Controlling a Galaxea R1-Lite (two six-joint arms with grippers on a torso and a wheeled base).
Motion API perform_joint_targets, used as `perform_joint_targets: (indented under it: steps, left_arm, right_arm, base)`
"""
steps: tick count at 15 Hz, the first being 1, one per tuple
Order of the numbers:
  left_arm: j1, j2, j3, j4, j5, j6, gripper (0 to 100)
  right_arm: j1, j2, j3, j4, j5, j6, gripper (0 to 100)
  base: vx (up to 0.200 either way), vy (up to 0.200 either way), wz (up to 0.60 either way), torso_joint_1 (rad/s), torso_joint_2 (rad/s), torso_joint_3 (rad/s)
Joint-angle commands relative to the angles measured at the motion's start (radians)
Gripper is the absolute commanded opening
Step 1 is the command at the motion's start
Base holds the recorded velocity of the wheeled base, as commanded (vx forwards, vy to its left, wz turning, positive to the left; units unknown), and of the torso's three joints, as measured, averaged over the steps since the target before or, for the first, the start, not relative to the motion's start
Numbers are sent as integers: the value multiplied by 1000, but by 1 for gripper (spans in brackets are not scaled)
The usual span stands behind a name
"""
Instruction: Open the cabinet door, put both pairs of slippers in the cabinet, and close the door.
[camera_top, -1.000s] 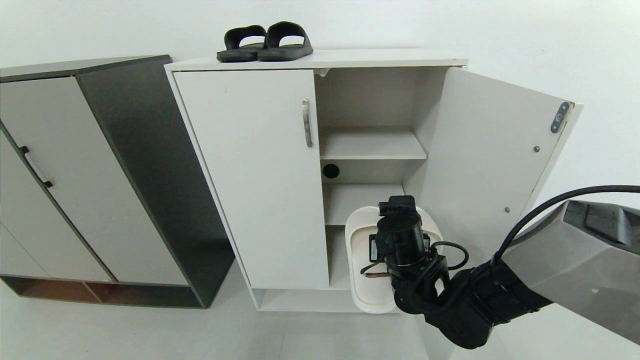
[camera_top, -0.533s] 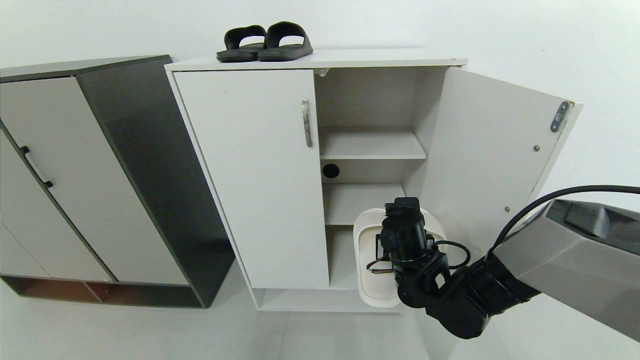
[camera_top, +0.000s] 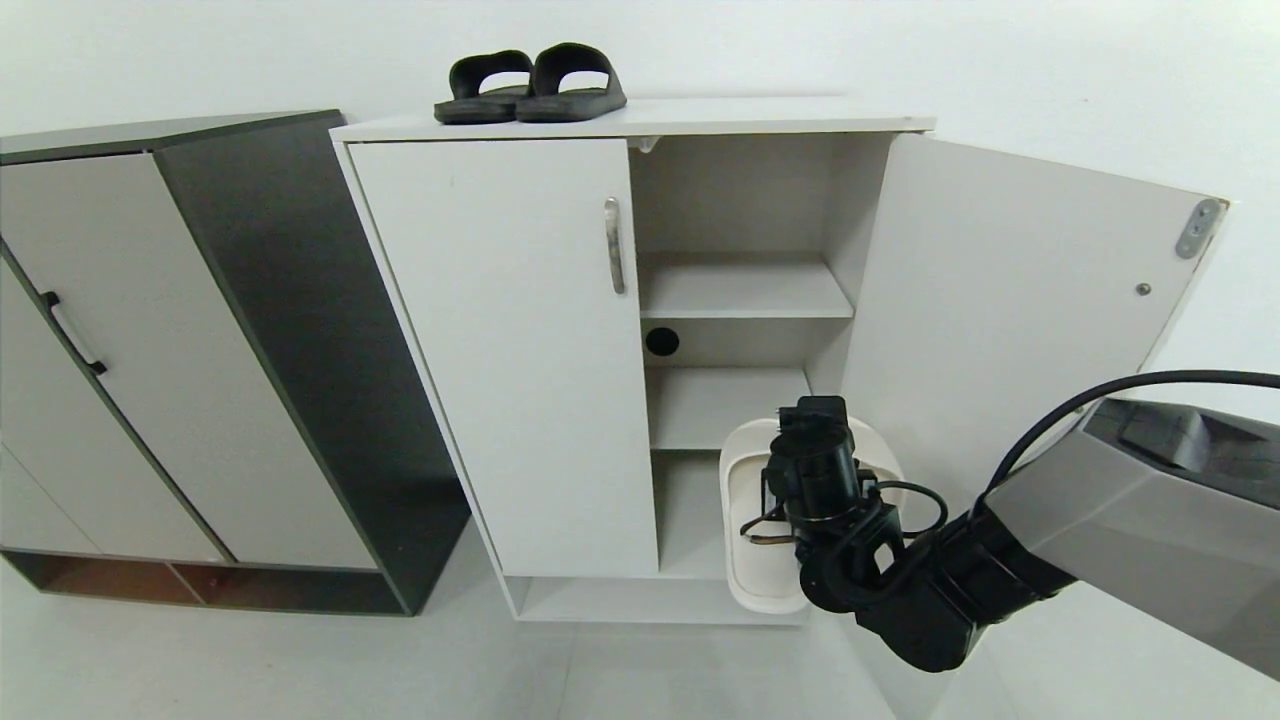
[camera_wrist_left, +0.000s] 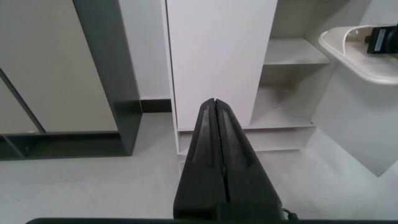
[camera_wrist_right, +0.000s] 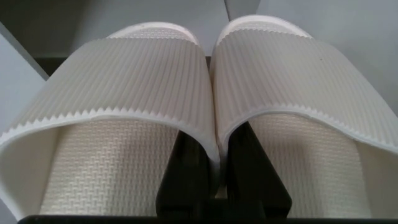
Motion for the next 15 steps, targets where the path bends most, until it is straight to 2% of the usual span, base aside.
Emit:
perform_joint_targets:
  steps: [1,15]
  left_arm:
    - [0,2,0,0,0,0,0]
    - [0,2,0,0,0,0,0]
  right_arm:
    - [-10,-6,0,0,0,-1,0]
    - [-36,-34,18,0,-2,-7,0]
  base:
    - [0,0,0,0,0,0]
    - [0,0,0,0,0,0]
